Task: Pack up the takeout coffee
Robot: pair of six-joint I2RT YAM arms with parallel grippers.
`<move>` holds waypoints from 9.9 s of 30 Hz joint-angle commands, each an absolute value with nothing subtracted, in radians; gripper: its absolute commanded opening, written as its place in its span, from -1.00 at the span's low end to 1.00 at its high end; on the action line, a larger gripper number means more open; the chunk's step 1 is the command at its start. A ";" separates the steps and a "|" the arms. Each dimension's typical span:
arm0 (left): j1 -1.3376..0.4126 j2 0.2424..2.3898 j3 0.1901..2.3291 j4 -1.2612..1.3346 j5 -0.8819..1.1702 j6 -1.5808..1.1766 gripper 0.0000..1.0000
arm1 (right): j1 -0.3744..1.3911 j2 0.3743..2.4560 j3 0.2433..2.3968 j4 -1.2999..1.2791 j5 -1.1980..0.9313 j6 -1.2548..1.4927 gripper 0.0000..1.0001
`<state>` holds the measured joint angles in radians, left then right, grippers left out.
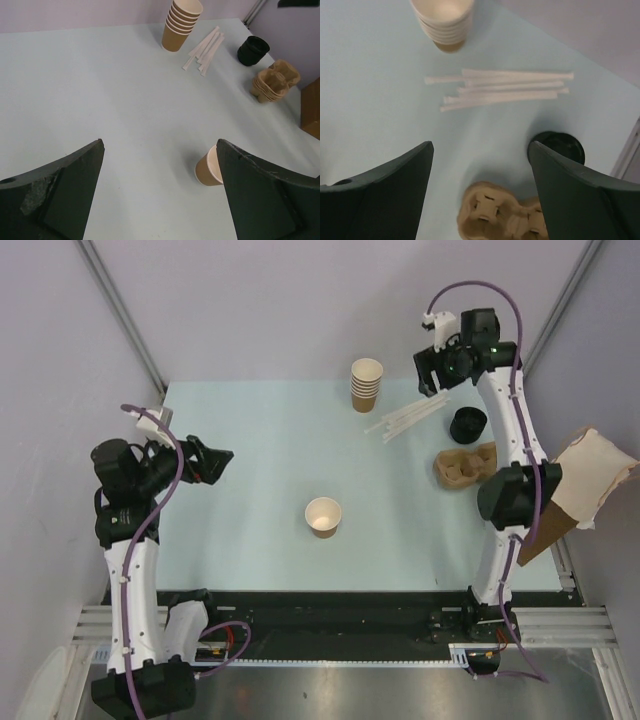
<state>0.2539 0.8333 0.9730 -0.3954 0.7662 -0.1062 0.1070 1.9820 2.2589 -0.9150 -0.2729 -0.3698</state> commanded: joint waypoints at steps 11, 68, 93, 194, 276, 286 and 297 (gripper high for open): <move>0.229 0.862 0.976 -0.331 0.788 -0.118 0.99 | 0.011 2.213 2.280 -1.172 0.026 -0.733 0.39; 0.187 0.920 0.973 -0.311 0.773 -0.129 0.99 | -0.040 2.395 2.339 -1.011 -0.028 -0.781 -0.27; 0.187 0.914 0.954 -0.295 0.775 -0.133 0.99 | -0.041 2.315 2.327 -0.997 -0.021 -0.779 -1.00; -0.887 0.718 0.677 -0.003 0.413 1.163 -0.46 | 0.563 1.637 1.493 -0.627 -1.655 0.319 -1.00; -0.551 1.723 1.552 -0.983 0.334 -0.055 -1.00 | 0.270 1.490 1.361 -0.745 -0.885 0.021 0.99; -0.548 1.726 1.549 -1.005 0.387 -0.044 -1.00 | 0.270 1.486 1.359 -0.749 -0.888 0.017 0.99; -0.548 1.738 1.540 -1.011 0.410 -0.038 -1.00 | 0.270 1.489 1.358 -0.747 -0.888 0.018 0.99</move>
<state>-0.5510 1.7412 1.5162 -1.0073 0.3820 -0.0277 0.2653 1.5253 1.3560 -0.7719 -0.8795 0.0292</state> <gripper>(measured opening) 0.014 0.994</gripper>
